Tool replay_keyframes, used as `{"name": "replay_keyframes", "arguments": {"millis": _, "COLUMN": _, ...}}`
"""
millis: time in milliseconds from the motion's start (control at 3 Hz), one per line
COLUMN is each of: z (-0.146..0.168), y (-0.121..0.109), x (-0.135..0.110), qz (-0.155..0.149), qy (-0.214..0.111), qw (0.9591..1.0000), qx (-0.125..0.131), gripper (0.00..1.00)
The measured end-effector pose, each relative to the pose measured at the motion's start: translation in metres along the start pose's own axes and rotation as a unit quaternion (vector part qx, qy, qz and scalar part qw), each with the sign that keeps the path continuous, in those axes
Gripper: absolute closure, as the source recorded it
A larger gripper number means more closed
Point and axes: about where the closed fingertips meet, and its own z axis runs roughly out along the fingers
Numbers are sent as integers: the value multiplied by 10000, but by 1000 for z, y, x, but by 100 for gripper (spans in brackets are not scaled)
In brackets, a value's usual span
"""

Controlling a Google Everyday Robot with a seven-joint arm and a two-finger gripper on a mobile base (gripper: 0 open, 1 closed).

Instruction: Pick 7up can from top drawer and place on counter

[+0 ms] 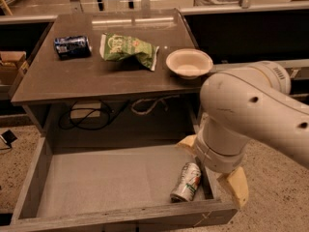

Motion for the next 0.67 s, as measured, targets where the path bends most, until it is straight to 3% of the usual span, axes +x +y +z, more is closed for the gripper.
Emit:
{"name": "replay_keyframes", "arguments": {"millis": 333, "z": 19, "y": -30, "x": -16, "qz": -615, "qy": -46, "qw": 9980, "qx": -99, "gripper": 0}}
{"name": "replay_keyframes", "arguments": {"millis": 667, "z": 43, "y": -57, "x": -33, "qz": -1204, "qy": -97, "qw": 9925, "qx": -204, "gripper": 0}}
